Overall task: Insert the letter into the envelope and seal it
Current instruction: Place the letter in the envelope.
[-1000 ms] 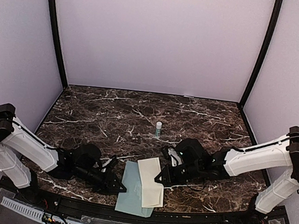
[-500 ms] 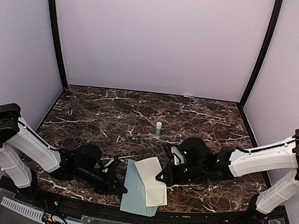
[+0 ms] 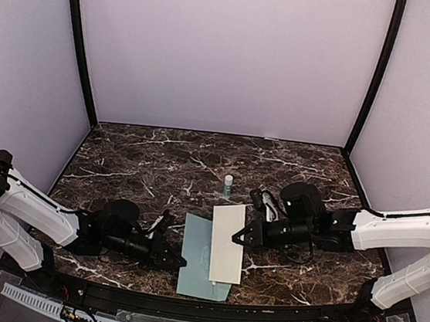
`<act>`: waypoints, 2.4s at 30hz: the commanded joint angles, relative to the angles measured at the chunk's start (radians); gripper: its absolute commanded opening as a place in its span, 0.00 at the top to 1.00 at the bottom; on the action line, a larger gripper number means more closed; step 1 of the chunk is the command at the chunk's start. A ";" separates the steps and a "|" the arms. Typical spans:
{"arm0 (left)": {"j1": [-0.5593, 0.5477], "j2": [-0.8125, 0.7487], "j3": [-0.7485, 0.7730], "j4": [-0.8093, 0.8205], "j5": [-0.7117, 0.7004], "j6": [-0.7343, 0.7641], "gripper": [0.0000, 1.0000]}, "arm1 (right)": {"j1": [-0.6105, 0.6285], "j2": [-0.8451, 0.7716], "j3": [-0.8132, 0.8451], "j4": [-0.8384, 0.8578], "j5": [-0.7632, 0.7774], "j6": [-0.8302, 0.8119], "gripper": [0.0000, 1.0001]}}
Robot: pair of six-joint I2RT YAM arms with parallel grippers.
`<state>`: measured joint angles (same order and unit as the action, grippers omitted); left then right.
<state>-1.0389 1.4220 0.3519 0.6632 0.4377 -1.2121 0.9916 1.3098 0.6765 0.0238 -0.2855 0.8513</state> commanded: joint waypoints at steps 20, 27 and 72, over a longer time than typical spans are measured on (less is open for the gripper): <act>0.009 0.186 0.093 0.071 0.097 0.023 0.79 | -0.001 0.164 -0.058 0.060 -0.041 0.010 1.00; 0.015 0.230 0.122 0.075 0.121 0.026 0.94 | -0.001 0.150 -0.062 0.070 -0.047 0.015 1.00; 0.052 -0.306 0.186 -0.104 0.136 0.480 1.00 | -0.128 -0.196 0.133 -0.183 -0.286 -0.122 1.00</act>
<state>-0.9905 1.1133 0.5045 0.5365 0.5007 -0.7601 0.8757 1.1072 0.8116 -0.2390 -0.5629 0.7197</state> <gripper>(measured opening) 0.007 0.004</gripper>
